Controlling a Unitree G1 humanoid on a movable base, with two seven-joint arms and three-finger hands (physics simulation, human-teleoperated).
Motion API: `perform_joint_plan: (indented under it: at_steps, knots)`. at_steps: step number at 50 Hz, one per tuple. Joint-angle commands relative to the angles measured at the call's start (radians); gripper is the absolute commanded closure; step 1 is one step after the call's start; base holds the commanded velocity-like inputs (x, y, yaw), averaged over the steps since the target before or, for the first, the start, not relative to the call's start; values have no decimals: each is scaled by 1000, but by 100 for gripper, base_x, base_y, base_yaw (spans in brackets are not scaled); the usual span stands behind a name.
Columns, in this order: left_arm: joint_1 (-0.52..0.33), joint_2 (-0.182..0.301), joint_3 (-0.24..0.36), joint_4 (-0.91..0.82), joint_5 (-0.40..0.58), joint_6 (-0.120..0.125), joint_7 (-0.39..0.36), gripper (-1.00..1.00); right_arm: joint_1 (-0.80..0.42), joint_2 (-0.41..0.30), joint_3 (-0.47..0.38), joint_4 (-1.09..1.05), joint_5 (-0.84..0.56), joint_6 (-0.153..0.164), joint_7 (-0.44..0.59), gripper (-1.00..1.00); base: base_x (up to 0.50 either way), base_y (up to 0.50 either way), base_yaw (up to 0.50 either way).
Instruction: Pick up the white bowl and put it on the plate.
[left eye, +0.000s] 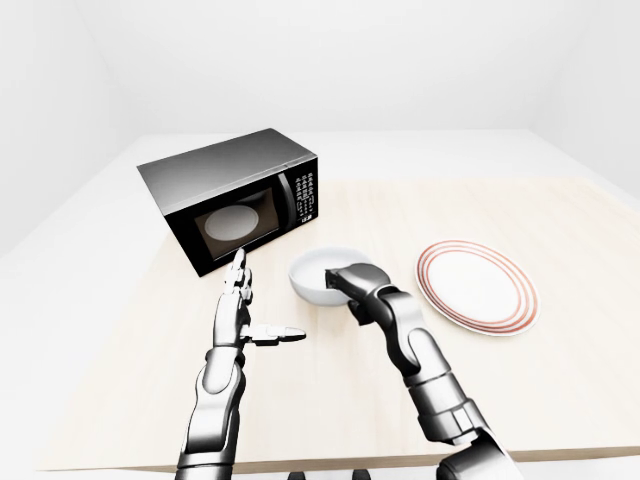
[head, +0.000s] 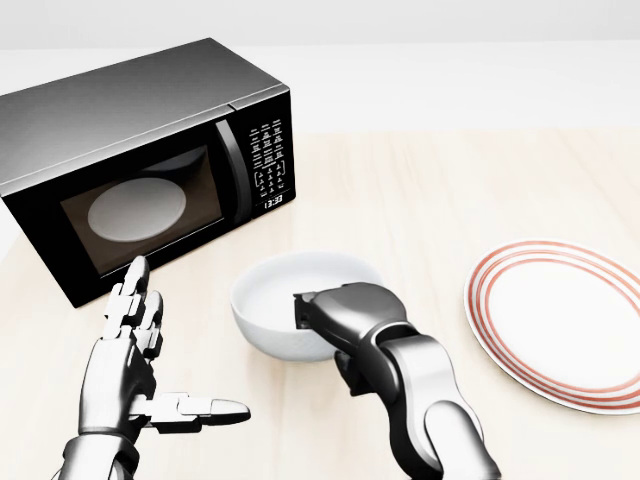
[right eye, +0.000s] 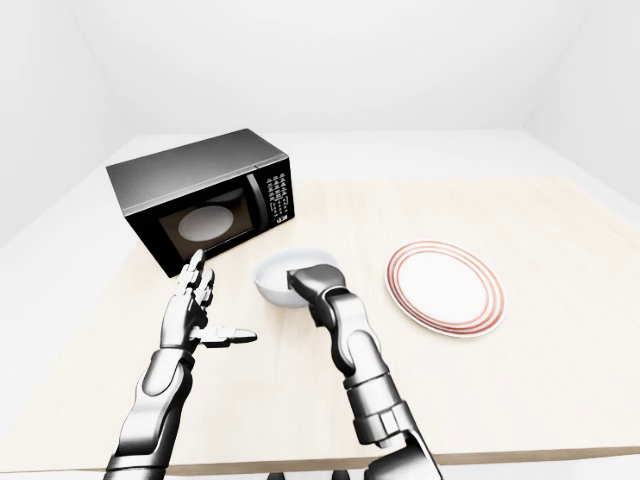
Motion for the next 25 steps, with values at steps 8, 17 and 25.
perform_joint_plan:
  at_steps: [8,17,25]
  knots:
    - [0,0,0,0,0,0,0,-100,-60,-1,-26,-69,52,47,-75,100,0,0,0]
    - [0,0,0,0,0,0,0,-100,-59,-8,-23,-79,51,44,-101,100,0,0,0]
    - [0,0,0,0,0,0,0,-100,-57,-14,-25,-76,12,29,-146,100,0,0,0]
